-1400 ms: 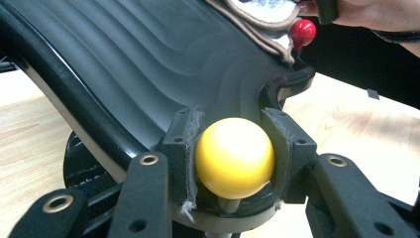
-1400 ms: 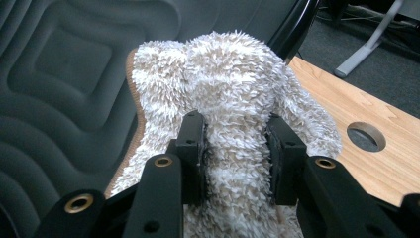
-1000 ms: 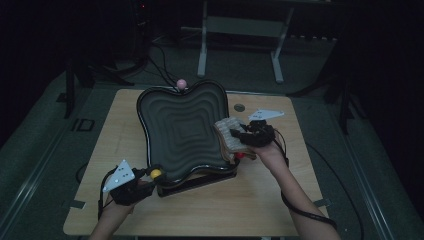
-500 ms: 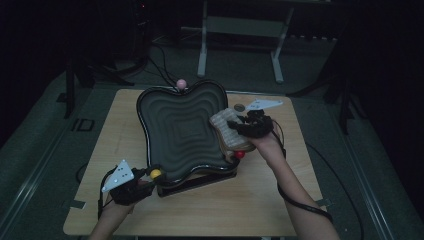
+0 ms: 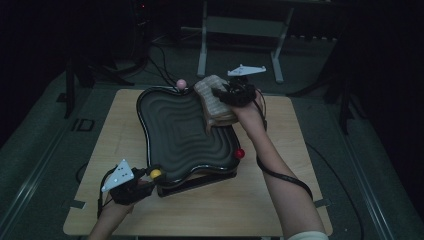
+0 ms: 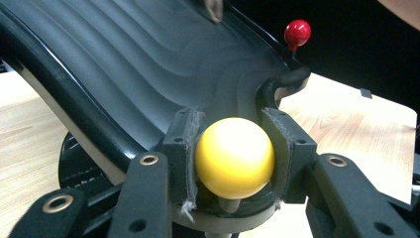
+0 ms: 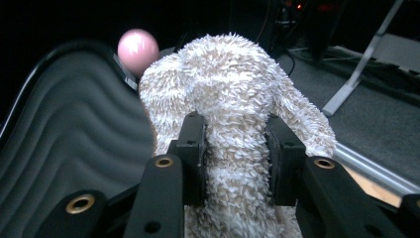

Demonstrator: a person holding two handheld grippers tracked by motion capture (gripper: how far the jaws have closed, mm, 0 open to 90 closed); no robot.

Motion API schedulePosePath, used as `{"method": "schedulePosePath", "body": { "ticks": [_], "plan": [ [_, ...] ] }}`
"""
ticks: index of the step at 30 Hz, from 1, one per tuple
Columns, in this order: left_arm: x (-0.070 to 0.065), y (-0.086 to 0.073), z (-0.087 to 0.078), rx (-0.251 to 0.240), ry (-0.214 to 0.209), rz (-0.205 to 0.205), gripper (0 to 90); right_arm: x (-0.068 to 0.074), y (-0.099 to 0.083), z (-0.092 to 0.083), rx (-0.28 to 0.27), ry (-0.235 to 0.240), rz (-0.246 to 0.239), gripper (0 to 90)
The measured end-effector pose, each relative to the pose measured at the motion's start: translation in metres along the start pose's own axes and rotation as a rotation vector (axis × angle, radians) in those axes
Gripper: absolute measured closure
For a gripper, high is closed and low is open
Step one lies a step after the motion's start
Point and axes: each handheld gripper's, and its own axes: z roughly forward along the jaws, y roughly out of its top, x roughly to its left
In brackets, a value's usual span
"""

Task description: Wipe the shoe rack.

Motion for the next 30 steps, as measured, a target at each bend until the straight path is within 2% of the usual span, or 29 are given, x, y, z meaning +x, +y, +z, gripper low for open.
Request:
{"method": "schedulePosePath", "body": {
  "ticks": [3,5,10,11,13,17,20,26,30],
  "plan": [
    [0.0,0.0,0.0,-0.003,-0.001,-0.001,59.0,0.002,0.01,0.008,-0.006,-0.012,0.022,65.9],
    [0.0,-0.001,0.0,-0.006,-0.002,-0.002,59.0,0.003,0.013,0.016,0.011,-0.036,0.02,65.9],
    [0.0,-0.001,0.0,-0.007,-0.002,-0.002,59.0,0.0,0.009,0.028,0.033,-0.072,0.029,65.9],
    [0.001,-0.001,0.0,-0.009,-0.004,-0.002,59.0,0.0,0.004,0.033,0.057,-0.093,0.02,65.9],
    [0.001,-0.001,0.0,-0.01,-0.005,-0.003,59.0,0.0,-0.001,0.035,0.072,-0.113,0.007,65.9],
    [0.001,-0.001,0.0,-0.01,-0.005,-0.001,59.0,0.004,-0.008,0.034,0.093,-0.134,-0.03,65.9],
    [0.0,-0.001,0.0,-0.011,-0.005,-0.003,59.0,0.006,-0.015,0.033,0.1,-0.131,-0.041,66.1],
    [0.0,-0.001,0.0,-0.013,-0.005,-0.003,59.0,0.009,-0.031,0.026,0.086,-0.106,-0.027,66.3],
    [-0.001,-0.001,0.0,-0.015,-0.002,-0.003,59.1,0.013,-0.037,0.023,0.09,-0.097,-0.036,66.3]
  ]
}}
